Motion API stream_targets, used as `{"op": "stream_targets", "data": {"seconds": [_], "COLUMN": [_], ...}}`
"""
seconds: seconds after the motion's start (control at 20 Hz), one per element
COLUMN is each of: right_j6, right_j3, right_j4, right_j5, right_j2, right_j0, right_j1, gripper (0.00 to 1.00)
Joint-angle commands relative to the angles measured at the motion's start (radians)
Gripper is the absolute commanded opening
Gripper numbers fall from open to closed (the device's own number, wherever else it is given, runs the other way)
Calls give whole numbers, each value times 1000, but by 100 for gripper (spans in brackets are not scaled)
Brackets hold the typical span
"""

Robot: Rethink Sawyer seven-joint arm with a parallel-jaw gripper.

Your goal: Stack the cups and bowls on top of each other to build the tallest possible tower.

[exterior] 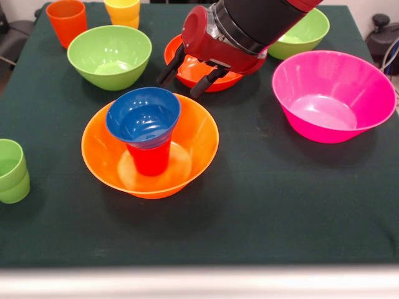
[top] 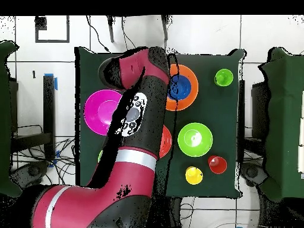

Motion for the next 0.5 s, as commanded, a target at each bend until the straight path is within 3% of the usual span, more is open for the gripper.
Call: {"op": "stream_targets", "data": {"seconds": [0.05, 0.5], "right_j6": [146, 152], "right_j3": [50, 48], "right_j4": [12, 11], "right_j5": [-21, -28], "right_j2": [76, 77], "right_j0": [12, 12], "right_j1": [50, 56], "gripper": [100, 100]}}
